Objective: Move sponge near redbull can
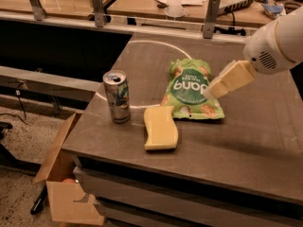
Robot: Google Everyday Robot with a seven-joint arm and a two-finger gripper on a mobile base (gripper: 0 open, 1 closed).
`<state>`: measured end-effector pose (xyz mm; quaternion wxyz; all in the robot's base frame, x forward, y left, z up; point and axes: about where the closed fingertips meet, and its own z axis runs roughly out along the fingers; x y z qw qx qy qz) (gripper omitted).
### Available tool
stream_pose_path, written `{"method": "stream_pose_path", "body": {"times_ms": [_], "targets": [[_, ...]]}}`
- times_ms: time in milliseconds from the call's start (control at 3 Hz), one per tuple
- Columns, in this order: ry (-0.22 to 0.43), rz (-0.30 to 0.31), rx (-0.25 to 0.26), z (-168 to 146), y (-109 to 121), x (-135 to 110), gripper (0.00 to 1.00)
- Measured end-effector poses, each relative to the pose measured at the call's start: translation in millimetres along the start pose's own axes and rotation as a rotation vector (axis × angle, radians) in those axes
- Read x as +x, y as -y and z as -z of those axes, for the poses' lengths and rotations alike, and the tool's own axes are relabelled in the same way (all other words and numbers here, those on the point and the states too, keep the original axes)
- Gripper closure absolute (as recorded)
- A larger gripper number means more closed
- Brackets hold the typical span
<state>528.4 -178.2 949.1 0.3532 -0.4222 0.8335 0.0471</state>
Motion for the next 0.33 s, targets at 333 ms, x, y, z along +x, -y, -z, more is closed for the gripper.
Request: {"method": "stream_pose_path", "body": {"times_ms": [333], "targets": [[0.034,-0.009,0.06,2.9,15.6,-8.7,0.0]]}}
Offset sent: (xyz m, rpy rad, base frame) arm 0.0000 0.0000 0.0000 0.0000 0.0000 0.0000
